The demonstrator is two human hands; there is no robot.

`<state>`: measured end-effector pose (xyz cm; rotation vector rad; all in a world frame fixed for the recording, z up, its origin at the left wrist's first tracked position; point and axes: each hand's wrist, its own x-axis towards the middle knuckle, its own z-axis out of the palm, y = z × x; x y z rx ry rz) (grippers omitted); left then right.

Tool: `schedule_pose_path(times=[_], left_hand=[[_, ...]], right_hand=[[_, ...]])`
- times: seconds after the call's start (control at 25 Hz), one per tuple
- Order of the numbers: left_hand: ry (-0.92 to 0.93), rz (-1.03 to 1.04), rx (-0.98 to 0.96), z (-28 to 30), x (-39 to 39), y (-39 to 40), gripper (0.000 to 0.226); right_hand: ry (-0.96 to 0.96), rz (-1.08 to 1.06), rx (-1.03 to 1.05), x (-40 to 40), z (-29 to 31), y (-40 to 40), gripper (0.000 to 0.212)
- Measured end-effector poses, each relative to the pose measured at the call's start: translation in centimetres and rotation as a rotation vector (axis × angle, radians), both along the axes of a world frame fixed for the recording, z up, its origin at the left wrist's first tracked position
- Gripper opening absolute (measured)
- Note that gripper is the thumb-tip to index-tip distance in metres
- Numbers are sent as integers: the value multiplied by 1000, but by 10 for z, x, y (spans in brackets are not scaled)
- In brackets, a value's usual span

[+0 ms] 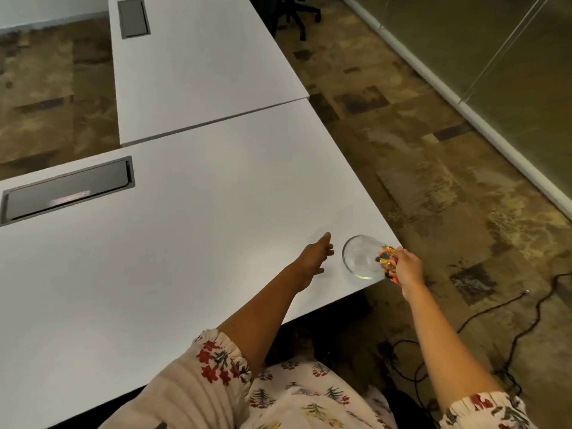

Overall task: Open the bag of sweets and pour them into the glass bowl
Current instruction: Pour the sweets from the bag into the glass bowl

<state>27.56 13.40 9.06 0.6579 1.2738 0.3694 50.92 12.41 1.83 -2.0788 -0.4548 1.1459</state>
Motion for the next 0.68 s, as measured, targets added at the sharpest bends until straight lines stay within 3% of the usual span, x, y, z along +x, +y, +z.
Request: schedule_pose_path(times=[0.24,0.68], left_hand=[[-106,-13,-107,2,30,1,83],[-129,-61,-131,1,49,5,86]], right_hand=[[-212,73,-26,-1,5,5,42],[-499,272,88,-8,27,6,34]])
